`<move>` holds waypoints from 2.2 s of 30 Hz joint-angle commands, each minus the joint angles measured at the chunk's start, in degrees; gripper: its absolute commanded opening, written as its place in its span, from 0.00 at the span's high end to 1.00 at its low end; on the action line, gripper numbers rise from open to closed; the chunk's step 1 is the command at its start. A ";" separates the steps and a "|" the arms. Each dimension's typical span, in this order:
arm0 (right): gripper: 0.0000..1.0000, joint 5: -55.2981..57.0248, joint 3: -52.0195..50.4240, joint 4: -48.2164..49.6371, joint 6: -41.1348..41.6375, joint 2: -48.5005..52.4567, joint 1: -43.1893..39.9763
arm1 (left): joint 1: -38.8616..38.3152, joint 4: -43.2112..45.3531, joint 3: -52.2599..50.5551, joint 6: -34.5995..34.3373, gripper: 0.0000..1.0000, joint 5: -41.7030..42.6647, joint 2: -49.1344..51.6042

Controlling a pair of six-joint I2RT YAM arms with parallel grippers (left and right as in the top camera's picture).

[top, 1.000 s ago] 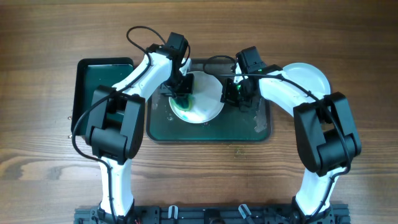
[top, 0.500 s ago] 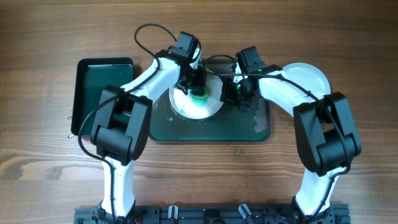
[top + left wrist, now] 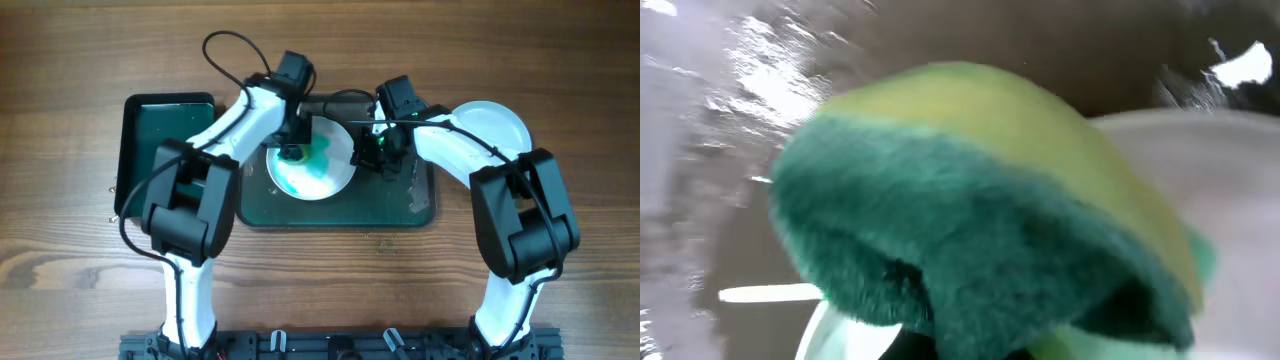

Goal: Clean dirty plates on tray and stack at the side
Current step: 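Scrub the back plate with the sponge while the right gripper holds it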

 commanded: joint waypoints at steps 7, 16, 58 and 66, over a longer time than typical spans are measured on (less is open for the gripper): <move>0.96 0.22 -0.20 0.17 0.07 0.76 -0.46 | -0.46 -7.74 -2.25 17.51 0.96 31.47 2.08; 0.96 0.22 -0.20 0.15 0.07 0.76 -0.46 | 0.63 7.45 -2.25 3.34 0.96 18.08 2.05; 0.96 0.22 -0.20 0.17 0.17 0.76 -0.46 | -2.43 9.73 -0.33 -4.74 0.96 -16.59 1.84; 0.96 0.17 -0.20 0.20 0.24 0.76 -0.46 | 0.68 0.02 0.72 -12.11 0.96 -25.22 -1.49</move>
